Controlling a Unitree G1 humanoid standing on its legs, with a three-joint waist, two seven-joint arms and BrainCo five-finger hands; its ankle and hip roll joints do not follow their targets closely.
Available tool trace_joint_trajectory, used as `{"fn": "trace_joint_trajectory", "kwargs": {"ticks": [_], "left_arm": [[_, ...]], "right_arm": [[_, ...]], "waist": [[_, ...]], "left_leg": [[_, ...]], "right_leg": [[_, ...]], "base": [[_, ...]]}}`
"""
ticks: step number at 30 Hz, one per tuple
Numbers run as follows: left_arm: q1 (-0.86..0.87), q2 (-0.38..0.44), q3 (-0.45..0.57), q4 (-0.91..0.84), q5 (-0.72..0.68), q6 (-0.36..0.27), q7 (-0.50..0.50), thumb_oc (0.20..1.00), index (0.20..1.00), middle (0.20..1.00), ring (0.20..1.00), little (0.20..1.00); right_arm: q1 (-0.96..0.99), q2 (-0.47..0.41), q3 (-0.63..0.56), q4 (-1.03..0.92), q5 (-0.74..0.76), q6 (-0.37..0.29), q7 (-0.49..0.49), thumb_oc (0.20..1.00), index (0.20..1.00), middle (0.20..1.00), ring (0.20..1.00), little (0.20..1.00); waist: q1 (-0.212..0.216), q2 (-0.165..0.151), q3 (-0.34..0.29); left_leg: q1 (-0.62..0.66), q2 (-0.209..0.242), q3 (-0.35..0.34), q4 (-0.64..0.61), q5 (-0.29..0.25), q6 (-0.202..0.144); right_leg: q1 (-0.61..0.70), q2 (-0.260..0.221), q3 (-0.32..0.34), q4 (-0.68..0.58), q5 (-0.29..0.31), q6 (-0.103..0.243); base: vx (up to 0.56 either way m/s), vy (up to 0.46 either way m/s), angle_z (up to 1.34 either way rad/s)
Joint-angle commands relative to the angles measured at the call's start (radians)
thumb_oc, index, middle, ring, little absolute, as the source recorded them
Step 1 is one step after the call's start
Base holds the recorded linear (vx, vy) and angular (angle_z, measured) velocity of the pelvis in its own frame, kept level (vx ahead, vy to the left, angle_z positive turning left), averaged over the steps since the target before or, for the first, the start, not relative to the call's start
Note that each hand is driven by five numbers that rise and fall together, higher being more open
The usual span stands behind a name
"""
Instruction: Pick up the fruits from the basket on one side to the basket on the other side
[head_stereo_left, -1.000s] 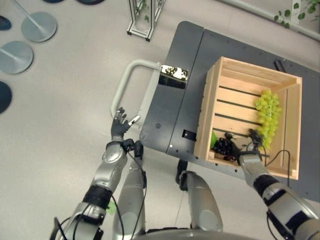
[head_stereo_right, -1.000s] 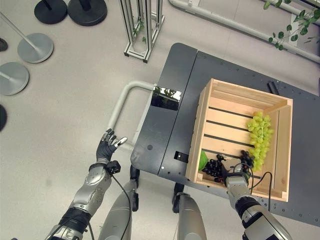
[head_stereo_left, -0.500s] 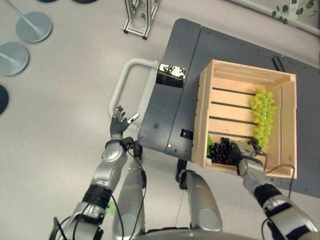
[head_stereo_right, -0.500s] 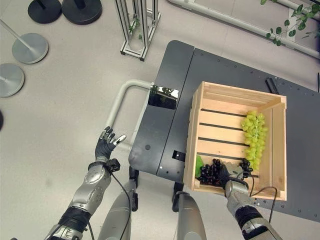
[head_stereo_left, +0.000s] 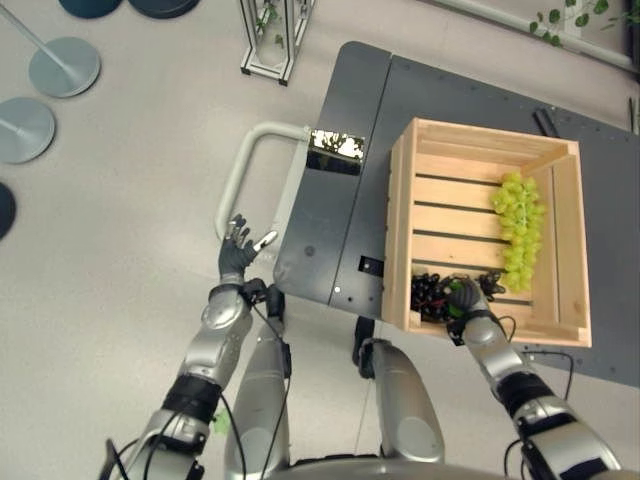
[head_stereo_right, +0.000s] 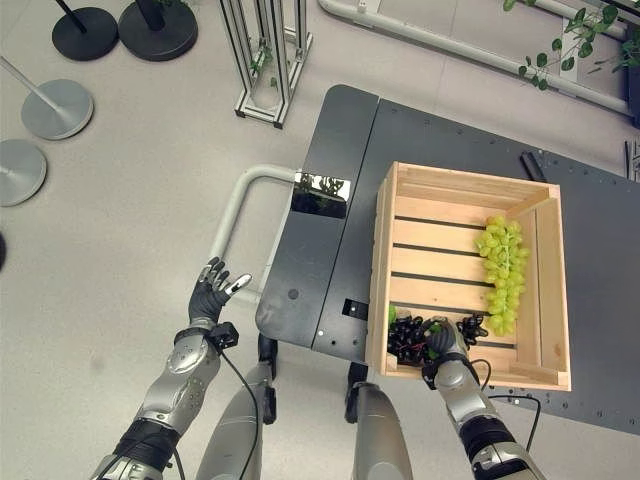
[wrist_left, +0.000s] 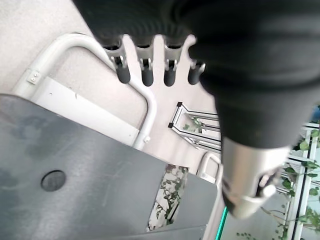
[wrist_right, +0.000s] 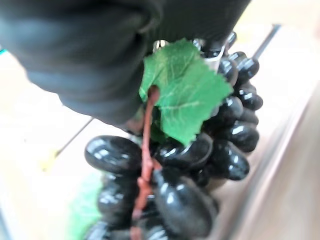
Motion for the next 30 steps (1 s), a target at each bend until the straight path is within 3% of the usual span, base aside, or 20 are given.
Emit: {"fn": "trace_joint_trajectory", "kwargs": {"ticks": [1, 11, 20, 30], "left_arm": [[0.017, -0.017, 0.016, -0.068, -0.005, -0.044, -0.026, 1.0, 1.0, 1.0, 1.0, 1.0], [0.024, -0.003, -0.012, -0.071, 0.048, -0.025, -0.061, 1.0, 1.0, 1.0, 1.0, 1.0], [0.018, 0.022, -0.026, -0.079, 0.113, -0.017, -0.101, 1.0, 1.0, 1.0, 1.0, 1.0], [0.002, 0.017, -0.031, -0.072, 0.125, -0.016, -0.117, 1.0, 1.0, 1.0, 1.0, 1.0]], "right_arm": [[0.003, -0.01, -0.014, -0.143, 0.086, -0.093, 0.022, 0.2, 0.2, 0.2, 0.2, 0.2], [0.018, -0.006, -0.034, -0.287, 0.201, -0.141, 0.056, 0.2, 0.2, 0.2, 0.2, 0.2], [0.059, -0.02, -0.14, -0.563, 0.375, -0.222, 0.109, 0.2, 0.2, 0.2, 0.2, 0.2], [0.039, -0.046, -0.197, -0.686, 0.398, -0.243, 0.112, 0.2, 0.2, 0.2, 0.2, 0.2]], "waist": [[-0.019, 0.028, -0.022], [-0.02, 0.031, -0.035], [-0.028, 0.021, -0.051], [-0.031, 0.017, -0.072]], "left_leg": [[-0.018, -0.001, -0.041, 0.093, -0.159, -0.013], [-0.024, 0.001, -0.044, 0.102, -0.165, -0.013], [-0.02, 0.004, -0.041, 0.107, -0.173, -0.016], [-0.009, 0.006, -0.039, 0.111, -0.183, -0.016]], "right_leg": [[-0.038, -0.044, 0.06, -0.145, 0.113, 0.058], [-0.04, -0.041, 0.06, -0.142, 0.11, 0.056], [-0.038, -0.039, 0.065, -0.143, 0.105, 0.057], [-0.025, -0.036, 0.067, -0.142, 0.099, 0.057]], "base": [[0.01, -0.005, -0.1], [0.0, -0.001, -0.01], [0.0, -0.002, 0.0], [0.0, -0.001, 0.0]]}}
